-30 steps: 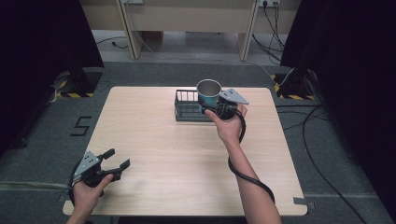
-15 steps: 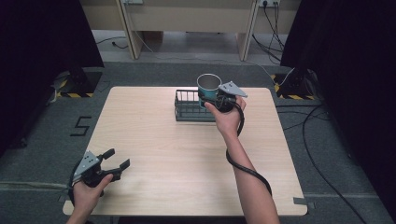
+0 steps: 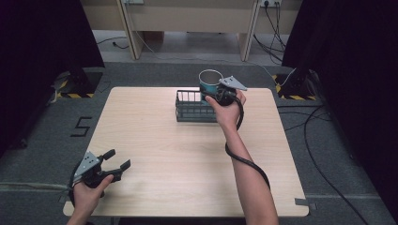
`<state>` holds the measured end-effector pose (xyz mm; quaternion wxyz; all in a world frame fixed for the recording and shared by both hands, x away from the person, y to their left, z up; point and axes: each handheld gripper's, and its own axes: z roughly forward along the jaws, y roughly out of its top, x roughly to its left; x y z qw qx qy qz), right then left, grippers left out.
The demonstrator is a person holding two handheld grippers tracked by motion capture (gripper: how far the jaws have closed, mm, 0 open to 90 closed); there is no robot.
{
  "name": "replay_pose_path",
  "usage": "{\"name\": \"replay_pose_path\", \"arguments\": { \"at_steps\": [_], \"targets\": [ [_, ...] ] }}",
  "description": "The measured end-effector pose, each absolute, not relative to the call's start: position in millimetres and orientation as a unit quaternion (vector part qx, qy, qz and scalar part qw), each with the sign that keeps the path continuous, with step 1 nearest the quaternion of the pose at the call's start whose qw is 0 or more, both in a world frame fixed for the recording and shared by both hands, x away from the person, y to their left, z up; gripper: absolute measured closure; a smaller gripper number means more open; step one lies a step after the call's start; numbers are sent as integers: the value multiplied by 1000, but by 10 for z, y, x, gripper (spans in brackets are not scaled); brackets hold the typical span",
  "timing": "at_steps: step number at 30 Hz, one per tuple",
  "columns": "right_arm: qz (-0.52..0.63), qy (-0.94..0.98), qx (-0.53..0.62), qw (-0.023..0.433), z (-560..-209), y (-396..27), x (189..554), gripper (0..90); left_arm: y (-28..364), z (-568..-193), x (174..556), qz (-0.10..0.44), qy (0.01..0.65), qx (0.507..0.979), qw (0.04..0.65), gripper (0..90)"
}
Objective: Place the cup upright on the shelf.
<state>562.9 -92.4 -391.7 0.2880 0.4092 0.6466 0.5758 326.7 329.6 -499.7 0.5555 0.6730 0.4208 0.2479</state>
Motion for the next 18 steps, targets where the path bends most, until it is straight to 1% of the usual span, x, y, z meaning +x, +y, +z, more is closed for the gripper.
{"name": "replay_pose_path", "arguments": {
  "at_steps": [18],
  "targets": [
    [570, 643, 429, 280, -4033, -844, 5799, 156, 3300, -4997, 3266, 248, 421, 673, 556, 154]
  ]
}}
